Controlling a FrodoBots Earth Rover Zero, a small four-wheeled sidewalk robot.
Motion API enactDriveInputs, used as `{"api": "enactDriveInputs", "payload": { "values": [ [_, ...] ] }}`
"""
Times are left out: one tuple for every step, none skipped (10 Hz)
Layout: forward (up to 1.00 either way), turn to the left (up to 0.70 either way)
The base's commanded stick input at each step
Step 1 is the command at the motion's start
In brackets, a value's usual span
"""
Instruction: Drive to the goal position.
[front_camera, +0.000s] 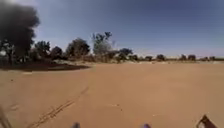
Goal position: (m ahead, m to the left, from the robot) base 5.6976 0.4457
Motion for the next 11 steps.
{"api": "enactDriveInputs", "payload": {
  "values": [
    [0.7,0.0],
    [0.7,0.0],
    [0.7,0.0],
    [0.7,0.0],
    [0.7,0.0],
    [0.7,0.0],
    [0.7,0.0],
    [0.7,0.0],
    [0.7,0.0],
    [0.7,0.0],
    [0.7,0.0]
  ]
}}
